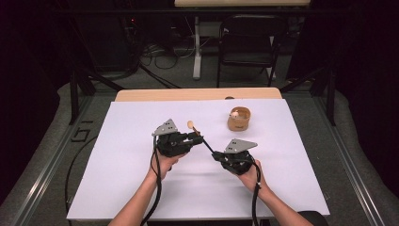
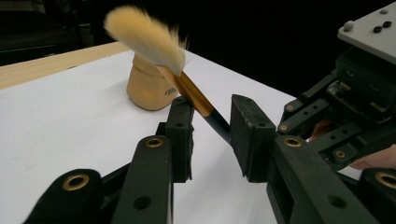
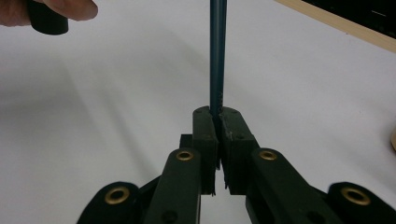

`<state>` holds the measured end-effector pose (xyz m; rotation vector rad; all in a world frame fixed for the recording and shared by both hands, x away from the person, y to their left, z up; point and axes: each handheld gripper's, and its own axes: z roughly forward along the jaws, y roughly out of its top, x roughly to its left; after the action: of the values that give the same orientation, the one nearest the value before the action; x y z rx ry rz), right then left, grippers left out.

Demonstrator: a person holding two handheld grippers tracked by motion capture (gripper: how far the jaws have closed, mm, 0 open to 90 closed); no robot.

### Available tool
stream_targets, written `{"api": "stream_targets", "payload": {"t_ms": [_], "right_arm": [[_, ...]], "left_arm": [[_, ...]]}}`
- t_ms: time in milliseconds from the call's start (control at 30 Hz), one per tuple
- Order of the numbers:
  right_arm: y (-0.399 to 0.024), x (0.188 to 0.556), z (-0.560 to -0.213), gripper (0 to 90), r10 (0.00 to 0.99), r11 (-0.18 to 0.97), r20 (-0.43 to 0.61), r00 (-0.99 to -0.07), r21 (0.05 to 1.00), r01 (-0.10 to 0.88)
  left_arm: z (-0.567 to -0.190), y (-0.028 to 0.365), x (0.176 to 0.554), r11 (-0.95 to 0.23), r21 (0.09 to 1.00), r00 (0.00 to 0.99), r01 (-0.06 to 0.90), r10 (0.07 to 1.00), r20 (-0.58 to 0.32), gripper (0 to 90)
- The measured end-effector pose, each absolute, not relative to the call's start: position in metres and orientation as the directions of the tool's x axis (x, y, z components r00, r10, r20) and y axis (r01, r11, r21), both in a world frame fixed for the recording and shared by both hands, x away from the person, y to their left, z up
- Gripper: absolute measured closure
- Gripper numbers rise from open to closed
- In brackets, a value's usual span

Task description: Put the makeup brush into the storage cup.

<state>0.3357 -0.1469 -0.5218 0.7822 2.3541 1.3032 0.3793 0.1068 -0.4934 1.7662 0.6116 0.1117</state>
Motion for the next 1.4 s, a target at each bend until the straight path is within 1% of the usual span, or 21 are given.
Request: {"api": "stream_targets", "payload": {"t_ms": [267, 367, 500, 533, 733, 767, 900, 967, 1033, 1067, 1133, 1200, 1267, 1300, 1333, 1400], "right_arm": [[-0.146, 0.341, -0.525, 85.8, 0.614, 0.428, -0.026, -0.789, 0.850, 0.305], [-0.146, 0.342, -0.525, 85.9, 0.611, 0.428, -0.027, -0.792, 0.852, 0.301], [-0.146, 0.342, -0.524, 86.0, 0.601, 0.426, -0.034, -0.799, 0.859, 0.285], [-0.145, 0.342, -0.524, 86.0, 0.599, 0.428, -0.035, -0.800, 0.858, 0.284], [-0.146, 0.342, -0.524, 84.2, 0.600, 0.423, -0.026, -0.799, 0.859, 0.290], [-0.146, 0.343, -0.524, 79.6, 0.598, 0.423, -0.023, -0.801, 0.859, 0.290], [-0.146, 0.342, -0.521, 68.6, 0.594, 0.419, -0.023, -0.804, 0.862, 0.285], [-0.147, 0.343, -0.519, 57.2, 0.601, 0.415, -0.016, -0.799, 0.860, 0.296], [-0.149, 0.344, -0.516, 47.8, 0.615, 0.402, -0.009, -0.788, 0.864, 0.303], [-0.150, 0.344, -0.514, 39.8, 0.631, 0.390, -0.010, -0.776, 0.868, 0.306], [-0.152, 0.345, -0.512, 27.2, 0.646, 0.375, 0.000, -0.764, 0.871, 0.317], [-0.152, 0.346, -0.510, 16.6, 0.652, 0.373, -0.001, -0.758, 0.871, 0.320], [-0.153, 0.346, -0.509, 12.3, 0.656, 0.373, 0.003, -0.755, 0.868, 0.327], [-0.154, 0.346, -0.508, 7.1, 0.656, 0.366, 0.011, -0.755, 0.870, 0.330], [-0.154, 0.347, -0.508, 4.5, 0.656, 0.369, 0.014, -0.755, 0.866, 0.337], [-0.155, 0.348, -0.507, 1.4, 0.661, 0.367, 0.013, -0.750, 0.867, 0.338]], "left_arm": [[-0.492, 0.102, 0.379, -0.138, 0.926, 0.865, 0.351, 0.427, -0.264, 77.4], [-0.490, 0.100, 0.380, -0.138, 0.927, 0.871, 0.348, 0.414, -0.266, 78.2], [-0.488, 0.096, 0.381, -0.141, 0.930, 0.877, 0.338, 0.405, -0.258, 75.8], [-0.488, 0.095, 0.381, -0.144, 0.930, 0.878, 0.338, 0.406, -0.256, 77.8], [-0.486, 0.091, 0.381, -0.137, 0.931, 0.890, 0.337, 0.370, -0.268, 81.7], [-0.486, 0.090, 0.380, -0.140, 0.932, 0.892, 0.333, 0.368, -0.264, 82.6], [-0.484, 0.087, 0.380, -0.153, 0.935, 0.895, 0.321, 0.371, -0.247, 82.9], [-0.483, 0.086, 0.379, -0.159, 0.934, 0.895, 0.319, 0.375, -0.242, 82.9], [-0.483, 0.085, 0.378, -0.172, 0.935, 0.895, 0.312, 0.384, -0.227, 82.9], [-0.483, 0.084, 0.378, -0.176, 0.934, 0.894, 0.312, 0.386, -0.226, 82.9], [-0.482, 0.083, 0.378, -0.189, 0.933, 0.895, 0.305, 0.391, -0.213, 82.9], [-0.481, 0.081, 0.377, -0.195, 0.932, 0.893, 0.305, 0.398, -0.209, 82.8], [-0.480, 0.080, 0.378, -0.202, 0.932, 0.894, 0.300, 0.401, -0.201, 82.9], [-0.480, 0.079, 0.378, -0.206, 0.931, 0.893, 0.301, 0.404, -0.199, 82.9], [-0.479, 0.079, 0.378, -0.211, 0.932, 0.892, 0.295, 0.409, -0.190, 82.8], [-0.478, 0.077, 0.378, -0.220, 0.931, 0.893, 0.292, 0.412, -0.183, 82.9]]}}
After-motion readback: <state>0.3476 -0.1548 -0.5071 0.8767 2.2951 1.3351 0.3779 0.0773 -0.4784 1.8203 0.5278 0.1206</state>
